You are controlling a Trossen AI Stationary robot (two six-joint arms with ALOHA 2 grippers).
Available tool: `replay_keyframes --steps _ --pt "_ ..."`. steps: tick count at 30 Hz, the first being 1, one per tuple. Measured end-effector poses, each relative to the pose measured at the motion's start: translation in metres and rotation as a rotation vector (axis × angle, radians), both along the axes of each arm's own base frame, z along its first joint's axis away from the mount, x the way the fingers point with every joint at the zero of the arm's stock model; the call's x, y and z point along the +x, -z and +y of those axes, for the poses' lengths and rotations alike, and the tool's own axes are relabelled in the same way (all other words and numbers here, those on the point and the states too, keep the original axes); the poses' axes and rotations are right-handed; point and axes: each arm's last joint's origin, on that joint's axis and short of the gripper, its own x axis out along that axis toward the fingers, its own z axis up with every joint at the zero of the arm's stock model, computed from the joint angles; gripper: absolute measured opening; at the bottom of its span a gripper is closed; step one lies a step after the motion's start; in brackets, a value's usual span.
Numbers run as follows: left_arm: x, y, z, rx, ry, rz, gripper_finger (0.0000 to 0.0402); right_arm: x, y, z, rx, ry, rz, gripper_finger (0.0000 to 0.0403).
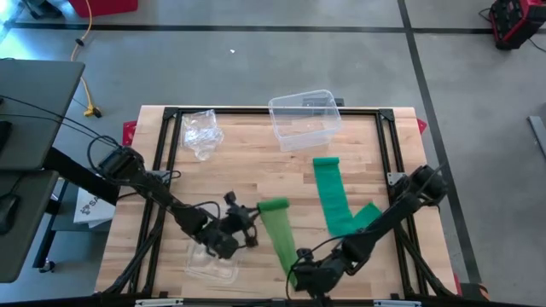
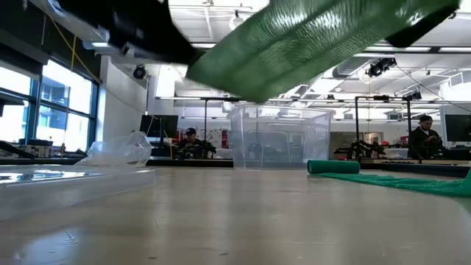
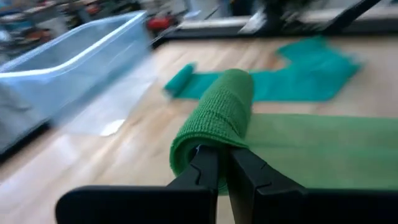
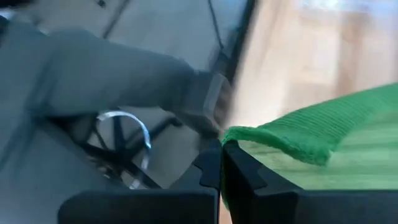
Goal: Roll bandage
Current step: Roll the green bandage
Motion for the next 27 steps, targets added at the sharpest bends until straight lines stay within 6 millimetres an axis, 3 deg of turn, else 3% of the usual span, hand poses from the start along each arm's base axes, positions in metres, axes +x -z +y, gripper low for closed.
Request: replay_keyframes --steps 7,10,13,16,21,27 --pt "-0.01 0.031 0.029 0.066 -0.085 0.111 0.0006 -0.018 -0.008 0.031 0.078 0.02 -0.082 0.0" --pt "-0.021 0.046 0.035 -0.011 -0.061 0.074 0.0003 -0.027 -0.024 0.049 0.068 0.029 -0.1 0.0" --pt "-0.028 0.055 0.033 -0.098 0.031 0.037 0.0003 -0.033 -0.047 0.05 -0.057 0.048 -0.06 0.0" --pt "-0.029 0.052 0.023 -0.139 0.118 -0.01 0.0002 -0.031 -0.069 0.037 -0.198 0.076 0.003 0.0" --pt "-0.027 0.04 0.003 -0.188 0.26 -0.023 0.0001 -0.012 -0.108 -0.001 -0.343 0.127 0.037 0.0" --pt "-0.027 0.024 -0.025 -0.223 0.415 -0.033 0.0001 0.009 -0.134 -0.054 -0.445 0.19 0.059 0.0"
